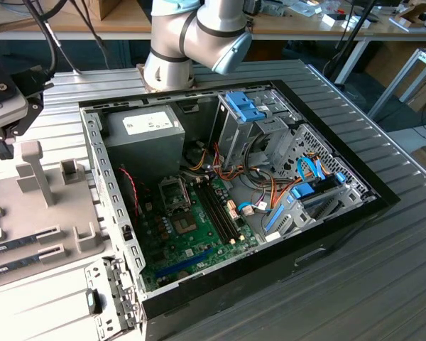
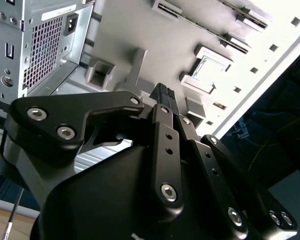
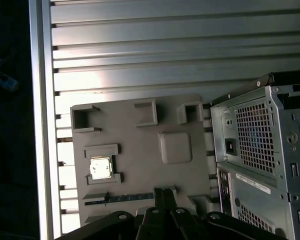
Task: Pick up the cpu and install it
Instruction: 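Reach for the cpu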
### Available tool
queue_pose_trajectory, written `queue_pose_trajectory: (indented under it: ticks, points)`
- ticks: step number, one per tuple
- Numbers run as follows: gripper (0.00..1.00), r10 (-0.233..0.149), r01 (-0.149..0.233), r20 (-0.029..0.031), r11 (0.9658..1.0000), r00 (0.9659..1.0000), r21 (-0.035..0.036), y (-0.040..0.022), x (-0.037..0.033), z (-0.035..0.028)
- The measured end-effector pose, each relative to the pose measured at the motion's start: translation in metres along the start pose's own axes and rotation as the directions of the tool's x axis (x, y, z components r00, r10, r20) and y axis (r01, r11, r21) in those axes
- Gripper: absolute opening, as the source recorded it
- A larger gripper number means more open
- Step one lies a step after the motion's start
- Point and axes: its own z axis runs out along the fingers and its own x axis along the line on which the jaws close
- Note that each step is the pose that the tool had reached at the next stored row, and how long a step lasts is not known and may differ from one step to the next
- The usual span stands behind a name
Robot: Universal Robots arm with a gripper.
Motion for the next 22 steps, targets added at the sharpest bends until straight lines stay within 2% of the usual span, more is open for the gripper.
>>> queue_pose_trajectory:
  ticks: [8,22]
  points:
    - [0.1,0.0,0.0,-0.0001,1.0,1.0,0.0,-0.0004,0.0042,0.0014]
    - [0.1,0.0,0.0,0.0,1.0,1.0,0.0,-0.0007,0.0074,0.0028]
